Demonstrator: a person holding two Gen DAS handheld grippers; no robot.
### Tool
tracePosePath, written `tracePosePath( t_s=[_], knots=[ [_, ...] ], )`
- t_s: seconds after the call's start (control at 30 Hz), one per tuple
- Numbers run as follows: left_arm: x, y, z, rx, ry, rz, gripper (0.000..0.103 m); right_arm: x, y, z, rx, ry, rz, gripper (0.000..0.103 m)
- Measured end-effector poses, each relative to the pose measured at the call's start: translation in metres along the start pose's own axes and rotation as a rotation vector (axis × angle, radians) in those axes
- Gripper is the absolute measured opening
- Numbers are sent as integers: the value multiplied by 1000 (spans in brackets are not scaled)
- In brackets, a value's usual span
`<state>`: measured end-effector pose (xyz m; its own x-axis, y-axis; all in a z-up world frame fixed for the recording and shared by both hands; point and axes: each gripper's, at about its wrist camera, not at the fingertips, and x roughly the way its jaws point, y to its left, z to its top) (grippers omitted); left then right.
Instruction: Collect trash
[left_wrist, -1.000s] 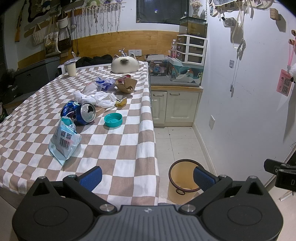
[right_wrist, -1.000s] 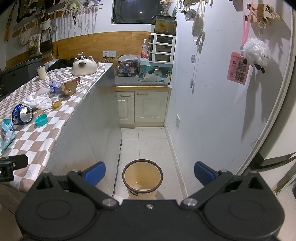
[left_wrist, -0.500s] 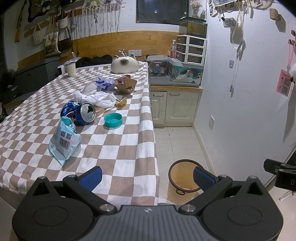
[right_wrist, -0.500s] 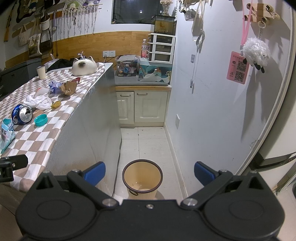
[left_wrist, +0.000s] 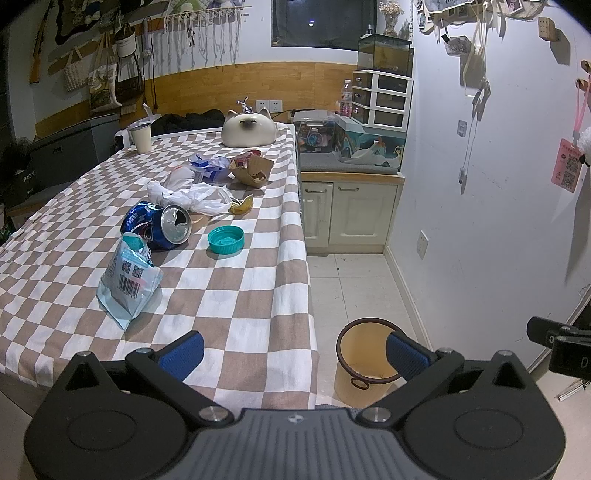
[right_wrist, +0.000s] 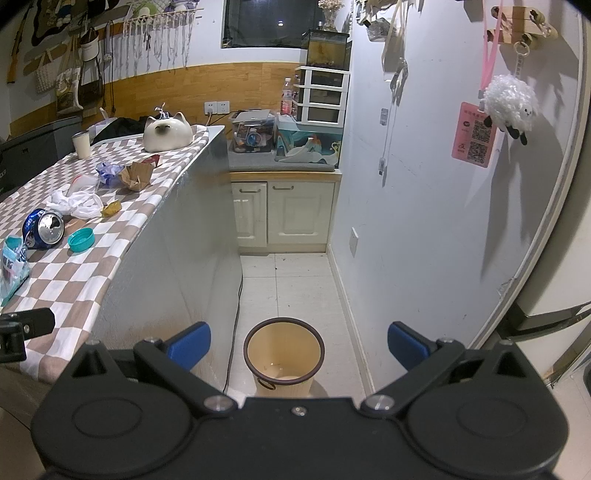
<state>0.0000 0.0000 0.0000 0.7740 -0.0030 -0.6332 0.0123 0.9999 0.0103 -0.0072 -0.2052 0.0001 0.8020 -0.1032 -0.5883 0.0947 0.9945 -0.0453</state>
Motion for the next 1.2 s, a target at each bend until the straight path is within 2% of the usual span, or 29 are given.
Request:
tracePosePath(
  t_s=[0.43,0.6,0.93,1.2],
  knots=[
    [1,0,0,3,-8,2,103,-1,0,0,1,-3,-2,103],
    [-3,3,4,9,-36,16,103,-4,-2,2,6,-27,-1,103],
    [2,31,22,-22,-127,96,103,-3,1,26,15,-120,22,103],
    [17,76,36,-89,-155,191,103,9,25,49,-1,-198,97,103]
  ],
)
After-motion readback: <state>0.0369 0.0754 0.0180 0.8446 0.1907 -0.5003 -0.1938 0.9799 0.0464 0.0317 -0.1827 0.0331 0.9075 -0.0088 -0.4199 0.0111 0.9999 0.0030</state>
